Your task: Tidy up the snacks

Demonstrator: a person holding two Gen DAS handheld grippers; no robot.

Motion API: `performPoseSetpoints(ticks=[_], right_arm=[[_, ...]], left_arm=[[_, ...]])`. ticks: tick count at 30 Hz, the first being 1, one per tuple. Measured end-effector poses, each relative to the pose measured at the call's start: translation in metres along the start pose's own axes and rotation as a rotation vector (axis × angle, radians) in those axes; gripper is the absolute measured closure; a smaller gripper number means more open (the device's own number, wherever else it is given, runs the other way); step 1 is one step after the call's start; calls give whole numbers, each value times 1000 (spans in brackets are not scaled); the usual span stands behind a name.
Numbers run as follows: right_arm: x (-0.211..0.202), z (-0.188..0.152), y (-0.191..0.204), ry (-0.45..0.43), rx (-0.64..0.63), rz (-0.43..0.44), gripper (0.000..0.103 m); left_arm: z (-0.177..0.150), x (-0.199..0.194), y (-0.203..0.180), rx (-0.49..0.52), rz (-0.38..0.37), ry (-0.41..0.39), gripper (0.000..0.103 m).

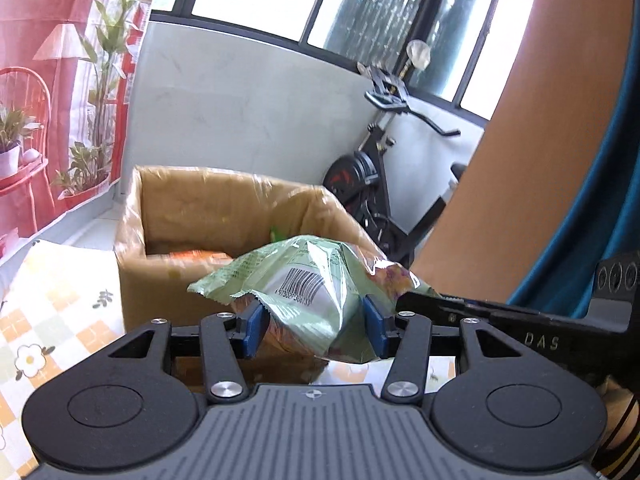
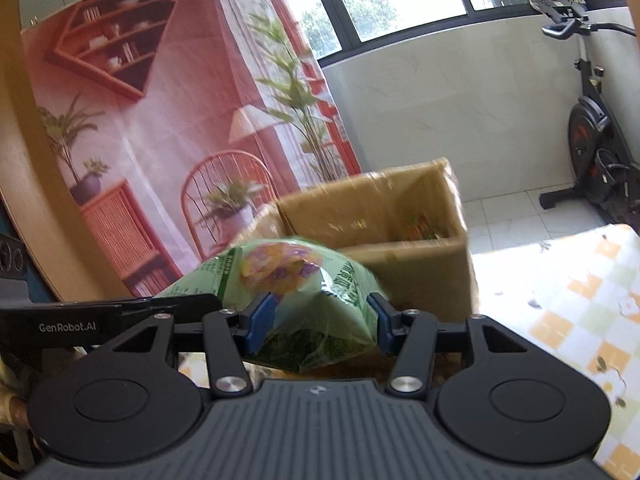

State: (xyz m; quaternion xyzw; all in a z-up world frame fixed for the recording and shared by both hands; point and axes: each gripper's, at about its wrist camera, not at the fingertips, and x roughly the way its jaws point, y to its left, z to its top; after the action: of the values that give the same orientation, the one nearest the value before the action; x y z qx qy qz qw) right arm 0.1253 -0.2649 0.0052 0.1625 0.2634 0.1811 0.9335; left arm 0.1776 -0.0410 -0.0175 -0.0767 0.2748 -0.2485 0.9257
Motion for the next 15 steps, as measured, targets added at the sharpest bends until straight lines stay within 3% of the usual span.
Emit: performPoseSetpoints(ticks=[15], right_arm=[[20,55,33,-76,-73,46,49]], left_arm=[[46,-3,3,48,12,-111,51]])
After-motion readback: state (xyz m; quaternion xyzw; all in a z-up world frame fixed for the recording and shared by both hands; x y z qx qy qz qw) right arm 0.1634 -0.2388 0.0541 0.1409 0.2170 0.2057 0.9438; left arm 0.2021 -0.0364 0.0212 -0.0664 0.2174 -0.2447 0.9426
